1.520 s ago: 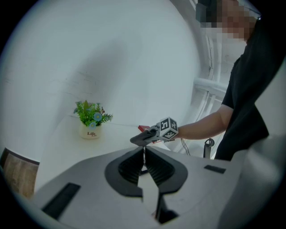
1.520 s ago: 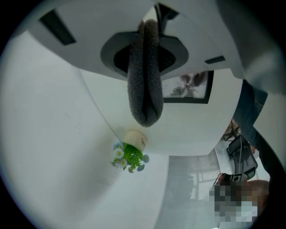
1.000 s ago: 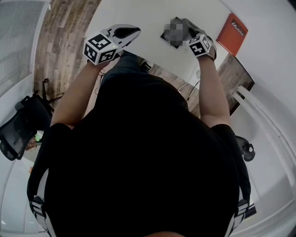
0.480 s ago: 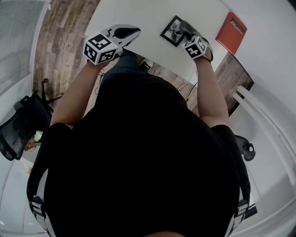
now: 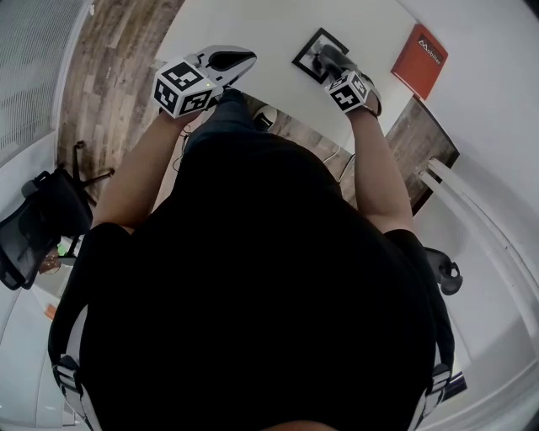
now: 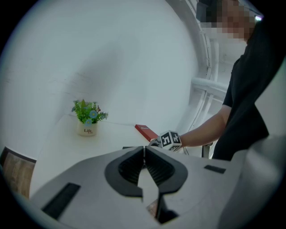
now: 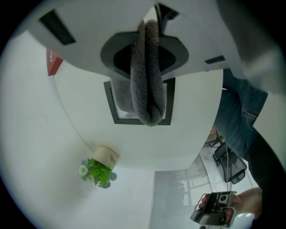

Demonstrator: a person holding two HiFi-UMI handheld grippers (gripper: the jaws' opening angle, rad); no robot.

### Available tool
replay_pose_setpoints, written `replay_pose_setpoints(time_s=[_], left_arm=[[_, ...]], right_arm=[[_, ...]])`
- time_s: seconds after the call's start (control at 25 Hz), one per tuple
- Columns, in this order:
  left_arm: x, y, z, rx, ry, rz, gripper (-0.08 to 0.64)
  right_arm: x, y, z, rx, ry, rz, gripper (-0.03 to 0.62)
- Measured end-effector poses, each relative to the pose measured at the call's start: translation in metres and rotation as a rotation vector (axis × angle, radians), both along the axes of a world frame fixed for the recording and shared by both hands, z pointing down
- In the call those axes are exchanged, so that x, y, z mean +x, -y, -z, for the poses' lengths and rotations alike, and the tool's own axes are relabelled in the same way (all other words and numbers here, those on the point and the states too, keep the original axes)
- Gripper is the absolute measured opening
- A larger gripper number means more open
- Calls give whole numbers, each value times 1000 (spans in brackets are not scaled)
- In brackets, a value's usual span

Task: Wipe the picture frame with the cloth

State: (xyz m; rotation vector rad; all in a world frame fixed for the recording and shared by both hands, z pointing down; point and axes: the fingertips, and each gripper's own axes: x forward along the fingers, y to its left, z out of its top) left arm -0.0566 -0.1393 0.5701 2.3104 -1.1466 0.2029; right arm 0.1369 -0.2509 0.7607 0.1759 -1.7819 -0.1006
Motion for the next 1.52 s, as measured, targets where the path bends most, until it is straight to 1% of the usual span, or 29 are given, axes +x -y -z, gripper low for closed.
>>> replay_pose_setpoints(time_s=[0.84, 1.24, 1.36, 1.52], left_arm=[[5, -19, 1, 11, -15, 21, 20], [10, -23, 1, 11, -13, 17, 20], [15, -23, 4, 14, -11, 8, 20], [24, -22, 5, 16, -2, -5, 20]], right_arm=[[2, -46, -5, -54, -10, 23, 46], [1, -63, -6, -88, 4, 29, 46], [3, -67, -6, -89, 6, 31, 46], [7, -75, -5, -116, 15, 30, 46]])
